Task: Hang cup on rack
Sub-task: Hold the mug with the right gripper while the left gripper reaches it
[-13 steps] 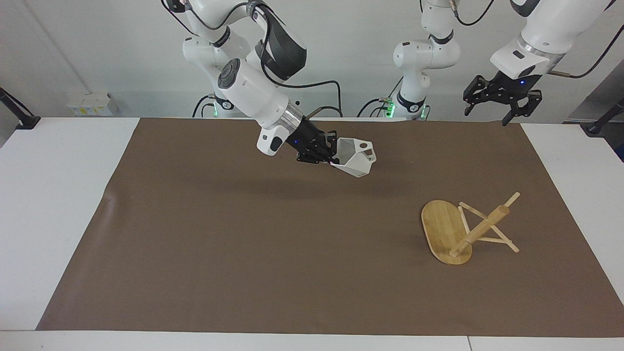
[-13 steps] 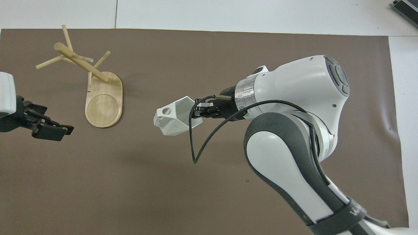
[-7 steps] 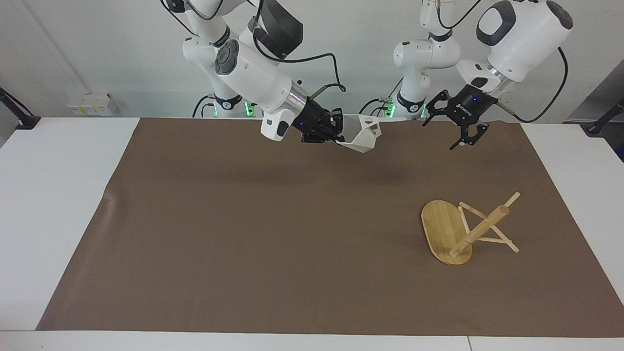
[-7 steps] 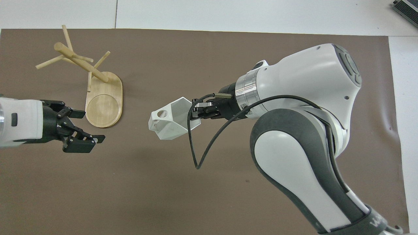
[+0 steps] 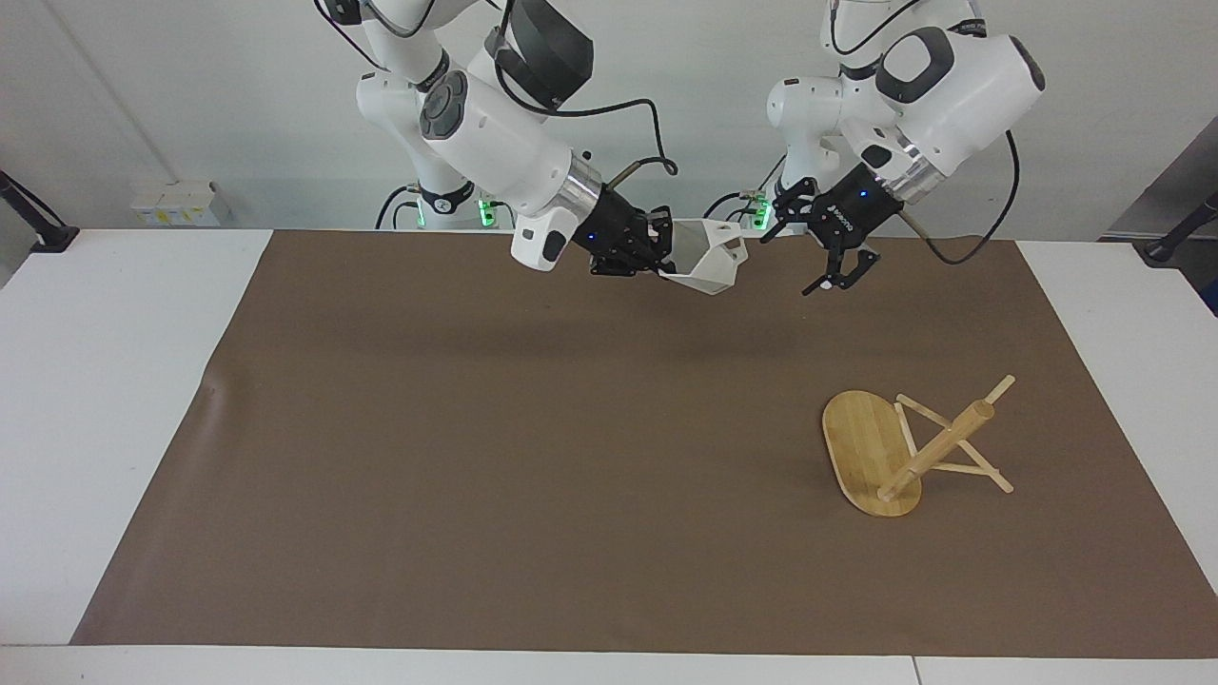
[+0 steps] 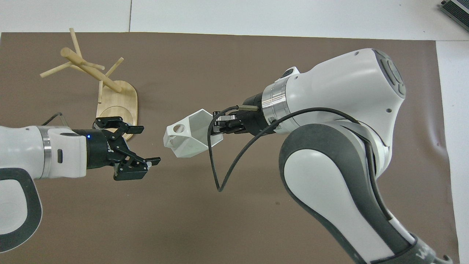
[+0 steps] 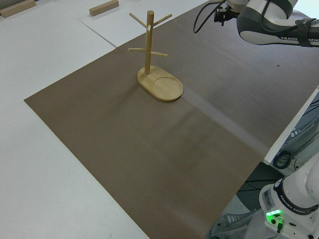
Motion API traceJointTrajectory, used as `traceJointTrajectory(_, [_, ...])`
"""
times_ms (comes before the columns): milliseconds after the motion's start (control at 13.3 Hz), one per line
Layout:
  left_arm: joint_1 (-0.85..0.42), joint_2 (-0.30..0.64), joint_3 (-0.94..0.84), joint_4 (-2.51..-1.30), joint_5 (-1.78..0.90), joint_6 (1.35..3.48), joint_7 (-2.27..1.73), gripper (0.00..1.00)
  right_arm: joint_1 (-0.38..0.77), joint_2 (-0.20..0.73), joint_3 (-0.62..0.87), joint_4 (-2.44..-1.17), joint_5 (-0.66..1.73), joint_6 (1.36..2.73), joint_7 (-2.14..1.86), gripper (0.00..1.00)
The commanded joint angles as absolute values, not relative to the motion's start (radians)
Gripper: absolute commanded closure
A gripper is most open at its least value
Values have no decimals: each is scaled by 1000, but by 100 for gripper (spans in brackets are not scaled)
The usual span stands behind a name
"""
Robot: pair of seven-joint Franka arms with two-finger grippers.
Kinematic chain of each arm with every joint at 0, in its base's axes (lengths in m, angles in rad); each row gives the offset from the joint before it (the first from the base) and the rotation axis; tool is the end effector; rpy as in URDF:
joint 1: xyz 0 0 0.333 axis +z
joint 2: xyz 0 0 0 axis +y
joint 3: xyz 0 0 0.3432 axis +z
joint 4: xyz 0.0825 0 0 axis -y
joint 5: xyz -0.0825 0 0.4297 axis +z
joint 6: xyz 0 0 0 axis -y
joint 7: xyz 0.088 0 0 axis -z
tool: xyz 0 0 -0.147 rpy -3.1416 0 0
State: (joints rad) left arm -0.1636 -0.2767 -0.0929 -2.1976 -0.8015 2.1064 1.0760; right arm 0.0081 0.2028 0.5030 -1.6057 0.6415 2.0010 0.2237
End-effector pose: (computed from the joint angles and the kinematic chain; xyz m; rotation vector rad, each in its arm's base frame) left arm 0.5069 -0.1961 0.5087 2.2222 -1.1737 0.5796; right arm 0.5964 0.3706 0.5448 -2.4095 -0.0654 0.0799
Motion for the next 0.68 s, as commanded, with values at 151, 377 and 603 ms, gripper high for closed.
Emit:
traceJointTrajectory(151, [-264,-311,-80,-2301,-949,2240,1181,0,3,209,512,-1589,650,1997,241,100])
traceJointTrajectory(377, [-268,-311,-81,-2310,-1001,2278,1265,0,2,209,512,-1589,650,1996,241,100])
traceJointTrajectory(603, [-307,-307,-81,-2310,-1045,2347,1307,0,2,207,512,-1591,650,1991,245,100])
